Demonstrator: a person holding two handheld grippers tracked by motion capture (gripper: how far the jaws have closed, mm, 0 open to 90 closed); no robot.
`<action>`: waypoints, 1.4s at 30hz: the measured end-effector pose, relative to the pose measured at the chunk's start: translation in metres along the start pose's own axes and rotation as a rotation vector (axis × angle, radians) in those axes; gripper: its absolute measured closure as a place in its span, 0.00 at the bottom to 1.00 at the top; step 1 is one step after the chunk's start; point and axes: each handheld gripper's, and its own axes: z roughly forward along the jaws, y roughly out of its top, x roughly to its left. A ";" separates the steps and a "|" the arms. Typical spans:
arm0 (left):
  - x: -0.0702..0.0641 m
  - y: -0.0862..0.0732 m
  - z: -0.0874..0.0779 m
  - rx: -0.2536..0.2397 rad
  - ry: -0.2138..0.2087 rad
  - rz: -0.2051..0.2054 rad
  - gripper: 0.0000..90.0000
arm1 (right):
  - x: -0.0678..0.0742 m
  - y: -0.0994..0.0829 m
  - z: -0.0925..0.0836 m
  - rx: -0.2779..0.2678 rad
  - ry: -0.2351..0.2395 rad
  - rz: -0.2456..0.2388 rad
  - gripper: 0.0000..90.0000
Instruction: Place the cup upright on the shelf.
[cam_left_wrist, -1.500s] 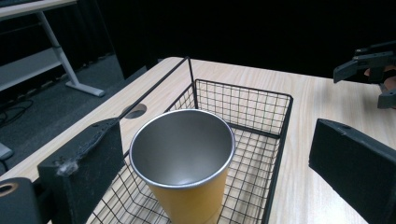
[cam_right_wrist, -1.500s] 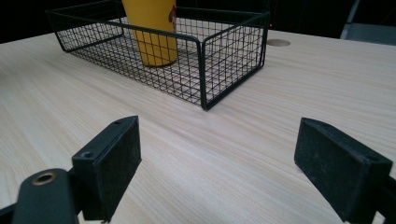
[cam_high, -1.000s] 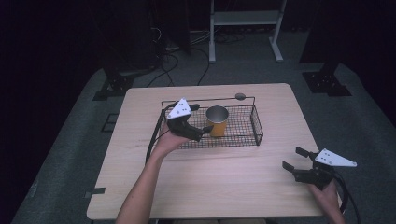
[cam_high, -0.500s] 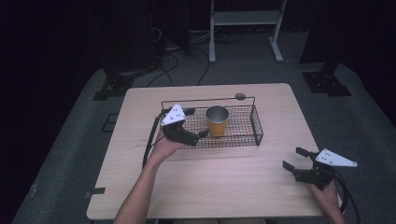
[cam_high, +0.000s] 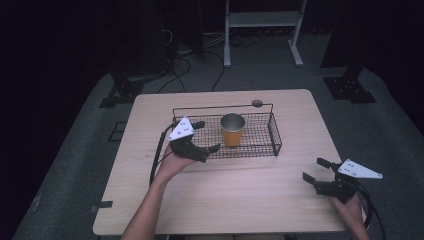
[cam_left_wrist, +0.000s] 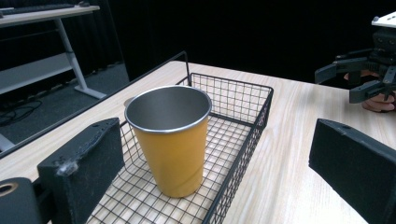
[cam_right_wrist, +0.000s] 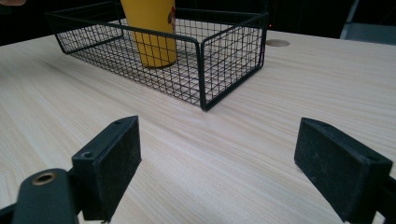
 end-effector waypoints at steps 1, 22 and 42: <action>-0.001 -0.001 -0.001 -0.002 -0.002 -0.004 0.03 | 0.000 0.000 0.000 0.000 0.000 0.001 0.15; -0.013 -0.013 -0.022 -0.034 0.004 -0.010 0.03 | 0.000 0.000 0.000 0.001 0.001 0.001 0.15; -0.028 -0.038 -0.042 -0.042 0.022 -0.033 0.03 | 0.000 0.000 0.000 -0.002 -0.003 0.006 0.15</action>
